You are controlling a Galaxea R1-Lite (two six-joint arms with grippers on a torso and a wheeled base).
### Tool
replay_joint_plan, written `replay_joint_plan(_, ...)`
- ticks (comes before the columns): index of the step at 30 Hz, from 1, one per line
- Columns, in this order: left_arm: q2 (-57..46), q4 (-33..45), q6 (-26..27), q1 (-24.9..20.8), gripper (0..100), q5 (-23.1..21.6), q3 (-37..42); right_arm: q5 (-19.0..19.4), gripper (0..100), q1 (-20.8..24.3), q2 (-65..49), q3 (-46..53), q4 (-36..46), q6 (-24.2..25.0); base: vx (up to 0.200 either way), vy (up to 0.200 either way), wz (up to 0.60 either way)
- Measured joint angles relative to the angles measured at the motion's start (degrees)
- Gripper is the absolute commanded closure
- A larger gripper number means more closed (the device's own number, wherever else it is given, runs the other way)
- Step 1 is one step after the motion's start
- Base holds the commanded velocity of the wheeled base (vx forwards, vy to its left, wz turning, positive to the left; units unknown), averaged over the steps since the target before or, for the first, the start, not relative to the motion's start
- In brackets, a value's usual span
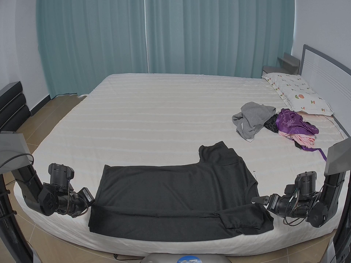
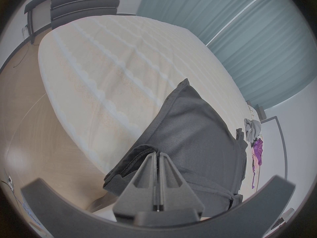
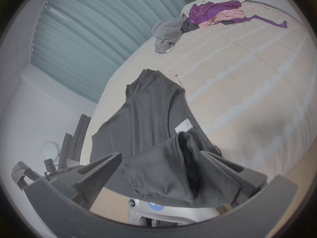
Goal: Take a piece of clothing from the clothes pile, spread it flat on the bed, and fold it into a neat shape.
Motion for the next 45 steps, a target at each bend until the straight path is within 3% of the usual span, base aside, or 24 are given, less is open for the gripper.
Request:
replay_joint_plan(24,0.96,-0.10,0.00,0.11,100,0.05,-0.39,-2.56,0,2.89,5.38,-9.79,5.12,0.33,0.000,0.000,0.00)
replay_joint_plan(45,0.99,-0.10,0.07,0.11,100,0.11,-0.46,-2.54,0,3.19,0.94,-5.68,8.56,3.64,0.000,0.000,0.00)
